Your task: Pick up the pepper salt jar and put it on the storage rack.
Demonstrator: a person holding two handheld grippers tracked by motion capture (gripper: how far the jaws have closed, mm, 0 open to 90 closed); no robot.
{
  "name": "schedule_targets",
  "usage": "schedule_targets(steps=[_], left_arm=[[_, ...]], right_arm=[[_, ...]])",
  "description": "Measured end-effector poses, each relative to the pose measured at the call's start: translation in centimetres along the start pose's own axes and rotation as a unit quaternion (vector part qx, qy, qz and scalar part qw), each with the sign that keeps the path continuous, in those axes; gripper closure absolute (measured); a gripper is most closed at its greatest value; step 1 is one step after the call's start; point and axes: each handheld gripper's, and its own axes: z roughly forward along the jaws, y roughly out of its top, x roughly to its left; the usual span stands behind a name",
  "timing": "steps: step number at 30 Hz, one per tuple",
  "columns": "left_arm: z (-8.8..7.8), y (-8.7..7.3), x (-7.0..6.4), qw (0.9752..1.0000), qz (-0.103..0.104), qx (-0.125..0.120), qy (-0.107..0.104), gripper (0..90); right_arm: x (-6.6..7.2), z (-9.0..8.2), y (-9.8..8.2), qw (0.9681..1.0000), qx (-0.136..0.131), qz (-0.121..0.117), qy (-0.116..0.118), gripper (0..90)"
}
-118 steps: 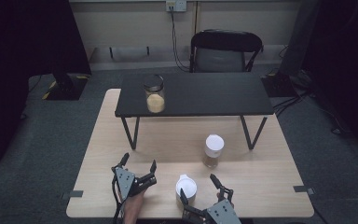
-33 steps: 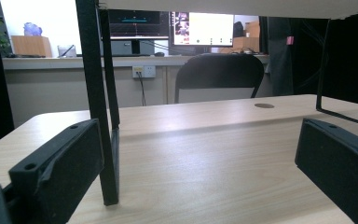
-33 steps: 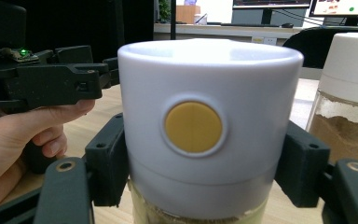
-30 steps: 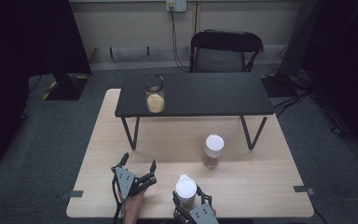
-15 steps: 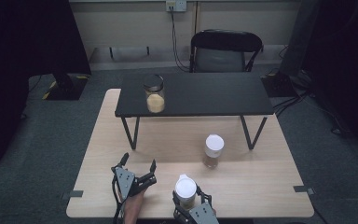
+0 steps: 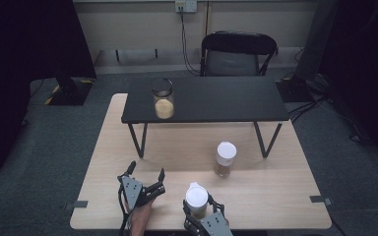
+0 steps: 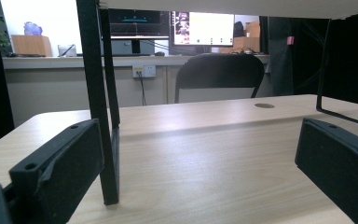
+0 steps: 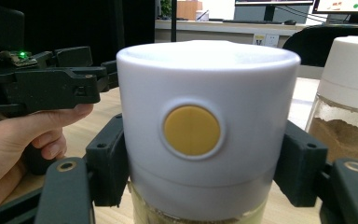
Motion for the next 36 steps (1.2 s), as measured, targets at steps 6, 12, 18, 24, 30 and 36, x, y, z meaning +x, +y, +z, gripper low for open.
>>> schedule_targets(steps=[6,12,18,24,30,36], left_arm=[[0.0,0.0,0.0,1.0000,0.000,0.000,0.000,0.5],[0.0,0.0,0.0,1.0000,0.000,0.001,-0.001,0.5],[0.0,0.0,0.0,1.0000,-0.002,0.002,-0.001,0.6],[0.0,0.0,0.0,1.0000,-0.002,0.002,-0.001,0.5],[0.0,0.0,0.0,1.0000,-0.002,0.002,-0.001,0.6],[0.0,0.0,0.0,1.0000,-0.002,0.002,-0.001,0.6]], right_arm=[[-0.1,0.1,0.2,1.0000,0.002,0.005,0.002,30.3],[-0.2,0.1,0.4,1.0000,0.003,0.005,0.004,30.3],[-0.4,0.1,0.7,1.0000,0.005,0.008,0.003,30.3],[-0.5,0.3,1.1,1.0000,0.004,0.008,0.004,30.3],[-0.7,0.3,1.7,1.0000,0.001,0.004,0.007,30.3],[-0.7,0.5,2.3,1.0000,0.000,-0.002,0.009,30.3]])
